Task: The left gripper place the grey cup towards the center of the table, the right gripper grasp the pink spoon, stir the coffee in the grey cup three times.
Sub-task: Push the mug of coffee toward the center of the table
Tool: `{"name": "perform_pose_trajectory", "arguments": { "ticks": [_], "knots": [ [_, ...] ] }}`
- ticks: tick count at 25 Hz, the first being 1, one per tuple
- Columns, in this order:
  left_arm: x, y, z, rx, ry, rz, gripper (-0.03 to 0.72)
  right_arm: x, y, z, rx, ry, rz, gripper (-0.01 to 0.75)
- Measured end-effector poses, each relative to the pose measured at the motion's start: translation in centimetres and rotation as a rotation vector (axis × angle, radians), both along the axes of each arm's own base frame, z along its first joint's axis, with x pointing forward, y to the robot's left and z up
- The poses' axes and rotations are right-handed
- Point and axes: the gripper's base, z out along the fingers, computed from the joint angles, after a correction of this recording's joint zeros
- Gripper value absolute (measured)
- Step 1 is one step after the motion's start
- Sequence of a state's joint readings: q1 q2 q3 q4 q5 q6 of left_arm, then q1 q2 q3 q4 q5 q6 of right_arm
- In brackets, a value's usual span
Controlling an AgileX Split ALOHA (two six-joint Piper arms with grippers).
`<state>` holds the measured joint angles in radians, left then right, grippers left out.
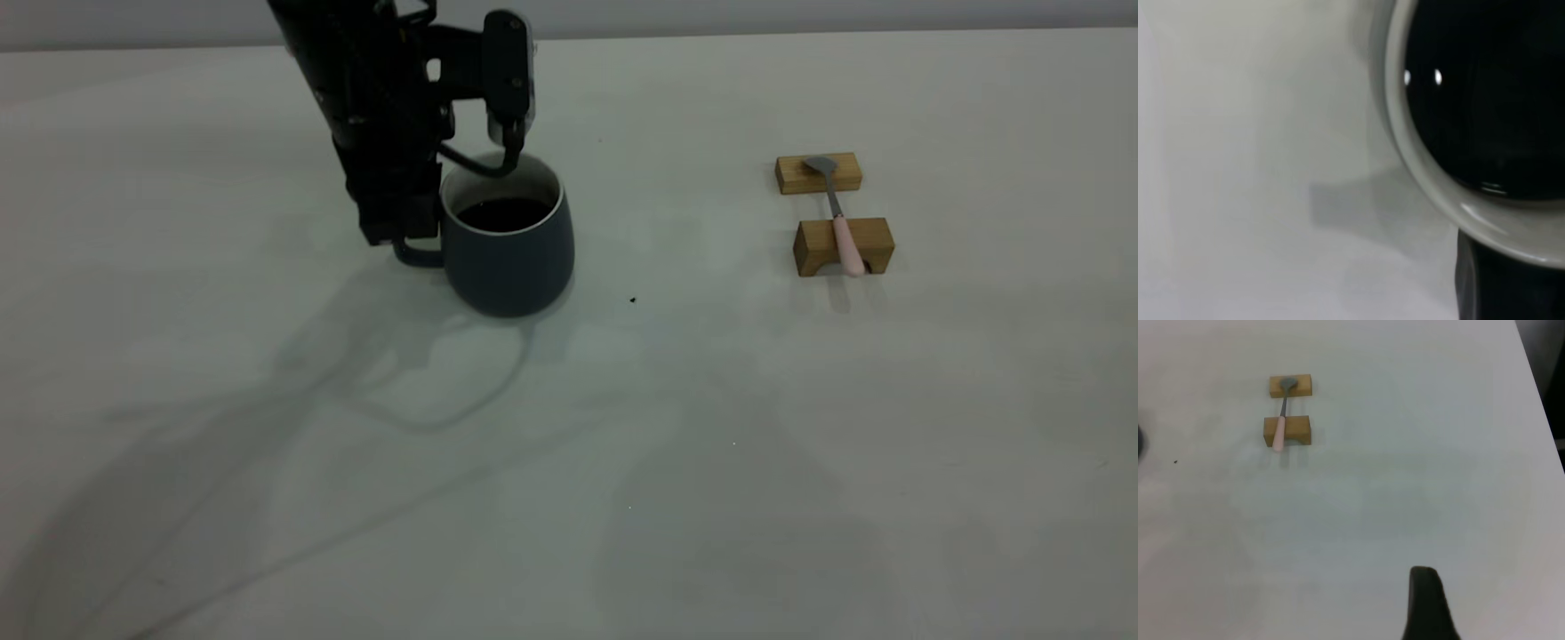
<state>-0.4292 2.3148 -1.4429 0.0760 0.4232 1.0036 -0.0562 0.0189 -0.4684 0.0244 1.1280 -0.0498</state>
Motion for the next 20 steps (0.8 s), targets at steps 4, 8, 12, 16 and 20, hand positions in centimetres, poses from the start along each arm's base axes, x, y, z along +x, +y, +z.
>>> {"name": "perform_pose_trajectory", "arguments": {
  "ticks": [4,8,12,16,20],
  "knots": [
    [0.5,-0.2,0.3,-0.012,-0.015,0.014,0.206,0.0,0.0,0.0,0.000,0.000,0.000,0.547],
    [0.5,-0.4,-0.1,-0.025,-0.001,0.032,0.206,0.0,0.0,0.0,0.000,0.000,0.000,0.547],
    [0.3,-1.0,-0.5,-0.036,-0.008,0.024,0.206,0.0,0.0,0.0,0.000,0.000,-0.001,0.547],
    [0.0,-2.2,-0.6,-0.049,-0.023,0.000,0.209,0.0,0.0,0.0,0.000,0.000,-0.001,0.547],
    [-0.1,-2.6,-0.6,-0.060,-0.027,0.012,0.289,0.0,0.0,0.0,0.000,0.000,-0.001,0.547]
  ]
}}
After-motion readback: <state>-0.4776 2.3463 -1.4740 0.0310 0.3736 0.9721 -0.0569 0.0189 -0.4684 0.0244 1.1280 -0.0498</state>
